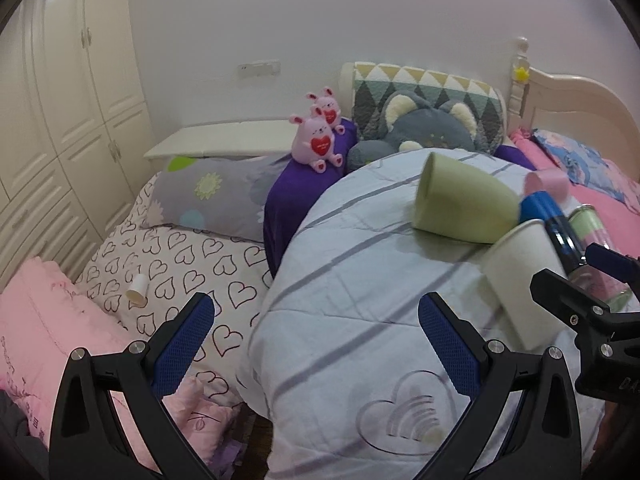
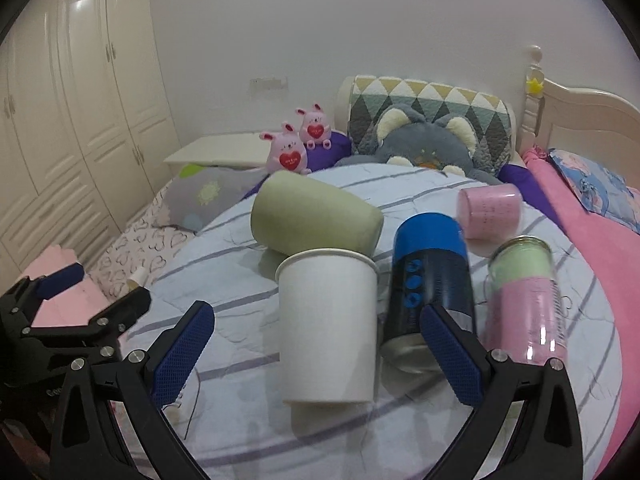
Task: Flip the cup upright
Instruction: 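Move the right tool toward the white paper cup lying on its side, then close the right gripper around the white paper cup's body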
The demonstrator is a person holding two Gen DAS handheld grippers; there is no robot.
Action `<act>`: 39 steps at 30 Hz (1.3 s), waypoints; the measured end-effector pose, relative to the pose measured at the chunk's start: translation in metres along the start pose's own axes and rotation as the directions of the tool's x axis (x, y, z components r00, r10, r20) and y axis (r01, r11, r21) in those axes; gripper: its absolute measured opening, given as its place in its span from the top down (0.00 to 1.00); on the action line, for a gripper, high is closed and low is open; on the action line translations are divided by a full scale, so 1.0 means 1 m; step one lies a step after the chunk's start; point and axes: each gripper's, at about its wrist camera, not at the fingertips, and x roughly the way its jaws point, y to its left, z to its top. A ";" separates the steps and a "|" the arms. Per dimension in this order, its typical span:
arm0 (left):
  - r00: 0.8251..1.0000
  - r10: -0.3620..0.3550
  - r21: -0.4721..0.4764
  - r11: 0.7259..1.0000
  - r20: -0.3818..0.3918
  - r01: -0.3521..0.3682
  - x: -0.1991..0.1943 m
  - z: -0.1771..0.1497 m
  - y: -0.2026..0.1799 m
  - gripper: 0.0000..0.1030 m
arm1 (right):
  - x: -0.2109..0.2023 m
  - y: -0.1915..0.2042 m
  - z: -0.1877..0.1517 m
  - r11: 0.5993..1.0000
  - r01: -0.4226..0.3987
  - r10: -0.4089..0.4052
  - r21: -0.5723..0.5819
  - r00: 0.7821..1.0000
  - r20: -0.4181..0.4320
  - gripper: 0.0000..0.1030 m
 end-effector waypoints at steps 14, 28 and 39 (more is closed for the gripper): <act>0.999 0.011 -0.004 1.000 -0.044 -0.012 0.029 -0.004 0.012 0.00 | 0.046 0.015 -0.010 0.999 0.043 -0.047 -0.030 0.992 -0.121 0.08; 0.998 0.002 -0.025 1.000 -0.069 -0.004 0.034 -0.010 0.015 0.00 | 0.041 0.008 -0.011 0.999 0.010 -0.005 0.040 0.992 -0.123 0.38; 0.998 -0.009 -0.022 1.000 -0.062 0.008 0.014 -0.012 0.004 0.00 | 0.007 0.004 -0.007 0.999 -0.013 0.016 0.046 0.997 -0.069 0.38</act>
